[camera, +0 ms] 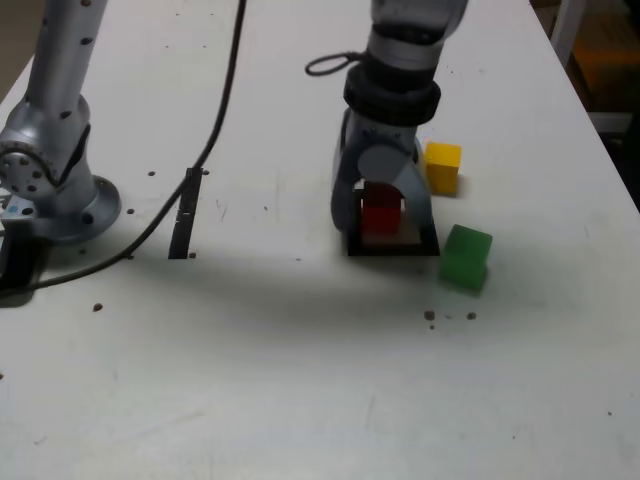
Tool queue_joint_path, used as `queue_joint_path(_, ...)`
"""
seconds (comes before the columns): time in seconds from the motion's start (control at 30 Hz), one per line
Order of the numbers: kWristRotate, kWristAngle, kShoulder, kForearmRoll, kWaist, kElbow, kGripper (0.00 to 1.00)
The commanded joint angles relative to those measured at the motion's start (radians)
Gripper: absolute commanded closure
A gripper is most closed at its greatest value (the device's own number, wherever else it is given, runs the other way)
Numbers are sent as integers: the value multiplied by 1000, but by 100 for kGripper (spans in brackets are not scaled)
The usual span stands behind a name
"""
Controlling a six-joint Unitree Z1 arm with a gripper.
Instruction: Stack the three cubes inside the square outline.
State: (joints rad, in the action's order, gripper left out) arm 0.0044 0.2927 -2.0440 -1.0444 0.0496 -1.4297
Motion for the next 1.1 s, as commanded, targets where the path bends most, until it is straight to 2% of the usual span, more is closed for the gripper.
queue_joint_path(0.0, -21, -21, 27, -22, -6, -13, 28)
queue_joint_path(0.27, -117, -135, 110, -176, -22, -104, 27)
queue_joint_path(0.43, -93, -188, 110, -211, -25, -194, 27)
queue_joint_path(0.53, -26, -194, 83, -191, -22, -233, 26)
queue_joint_path(0.87, 138, -155, 5, -134, 23, -223, 26)
queue_joint_path(1.07, 219, -152, -28, -92, 66, -218, 26)
